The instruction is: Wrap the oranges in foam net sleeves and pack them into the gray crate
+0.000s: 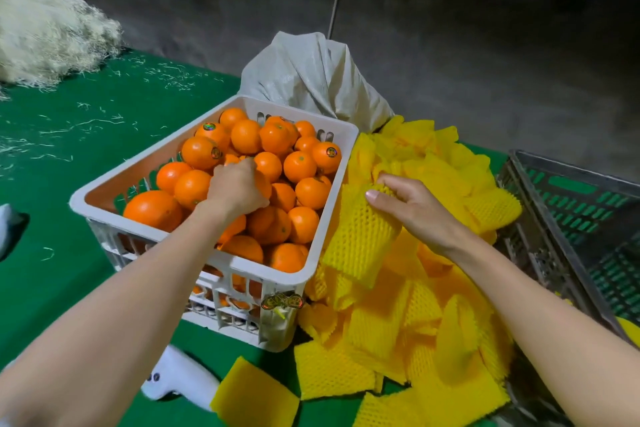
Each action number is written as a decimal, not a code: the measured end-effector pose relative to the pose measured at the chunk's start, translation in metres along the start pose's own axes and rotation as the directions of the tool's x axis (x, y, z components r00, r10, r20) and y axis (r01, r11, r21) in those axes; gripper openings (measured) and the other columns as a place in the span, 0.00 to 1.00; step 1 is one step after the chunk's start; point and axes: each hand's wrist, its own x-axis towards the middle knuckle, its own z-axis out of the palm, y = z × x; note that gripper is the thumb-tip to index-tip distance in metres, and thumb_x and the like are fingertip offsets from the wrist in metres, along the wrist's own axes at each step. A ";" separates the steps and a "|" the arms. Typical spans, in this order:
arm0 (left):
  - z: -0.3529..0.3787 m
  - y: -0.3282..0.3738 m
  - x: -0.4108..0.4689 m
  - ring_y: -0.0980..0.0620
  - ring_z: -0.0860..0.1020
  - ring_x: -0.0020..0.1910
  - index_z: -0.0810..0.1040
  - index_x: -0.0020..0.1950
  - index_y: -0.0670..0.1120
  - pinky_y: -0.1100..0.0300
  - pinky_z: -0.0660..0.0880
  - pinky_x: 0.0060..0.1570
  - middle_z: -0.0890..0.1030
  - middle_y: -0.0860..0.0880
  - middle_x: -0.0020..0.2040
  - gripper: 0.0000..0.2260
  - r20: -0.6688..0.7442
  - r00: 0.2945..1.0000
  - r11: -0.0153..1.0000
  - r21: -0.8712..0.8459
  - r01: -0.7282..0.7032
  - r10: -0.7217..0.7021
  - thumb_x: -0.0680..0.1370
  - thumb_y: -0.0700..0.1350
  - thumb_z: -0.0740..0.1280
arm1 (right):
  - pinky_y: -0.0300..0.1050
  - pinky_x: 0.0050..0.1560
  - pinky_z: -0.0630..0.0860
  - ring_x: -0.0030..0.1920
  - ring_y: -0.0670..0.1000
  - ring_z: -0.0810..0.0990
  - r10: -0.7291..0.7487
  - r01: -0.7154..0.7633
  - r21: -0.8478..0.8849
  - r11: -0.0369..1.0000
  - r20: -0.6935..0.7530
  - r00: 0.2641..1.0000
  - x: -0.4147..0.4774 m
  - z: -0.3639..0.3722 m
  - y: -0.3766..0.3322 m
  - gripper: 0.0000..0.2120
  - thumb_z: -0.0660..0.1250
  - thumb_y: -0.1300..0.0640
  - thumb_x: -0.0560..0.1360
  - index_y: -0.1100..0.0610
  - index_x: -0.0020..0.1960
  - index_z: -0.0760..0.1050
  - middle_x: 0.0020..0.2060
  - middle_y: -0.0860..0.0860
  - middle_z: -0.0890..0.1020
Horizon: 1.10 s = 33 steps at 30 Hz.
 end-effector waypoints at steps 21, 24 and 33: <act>-0.025 0.152 -0.091 0.48 0.80 0.39 0.74 0.64 0.45 0.61 0.79 0.36 0.80 0.45 0.43 0.14 0.472 0.868 -0.045 -0.874 0.483 0.155 0.79 0.44 0.63 | 0.33 0.34 0.71 0.32 0.41 0.75 -0.046 -0.055 0.540 0.840 0.172 0.984 -0.048 -0.010 -0.009 0.02 0.61 0.59 0.75 0.58 0.45 0.71 0.32 0.46 0.77; -0.016 0.158 -0.106 0.51 0.83 0.41 0.76 0.58 0.50 0.60 0.79 0.35 0.83 0.47 0.42 0.11 0.384 0.905 -0.098 -0.909 0.406 0.185 0.76 0.46 0.67 | 0.35 0.41 0.69 0.40 0.45 0.71 -0.059 0.018 0.373 0.928 0.099 0.993 -0.055 -0.013 -0.005 0.08 0.57 0.65 0.78 0.57 0.46 0.72 0.38 0.52 0.75; -0.008 0.165 -0.122 0.49 0.82 0.51 0.75 0.55 0.54 0.55 0.80 0.44 0.81 0.46 0.53 0.08 0.346 0.926 -0.022 -0.935 0.353 0.152 0.77 0.52 0.65 | 0.43 0.38 0.70 0.33 0.49 0.73 -0.236 0.161 -0.249 0.955 -0.307 0.922 -0.074 -0.004 0.013 0.06 0.62 0.50 0.76 0.46 0.49 0.77 0.38 0.50 0.80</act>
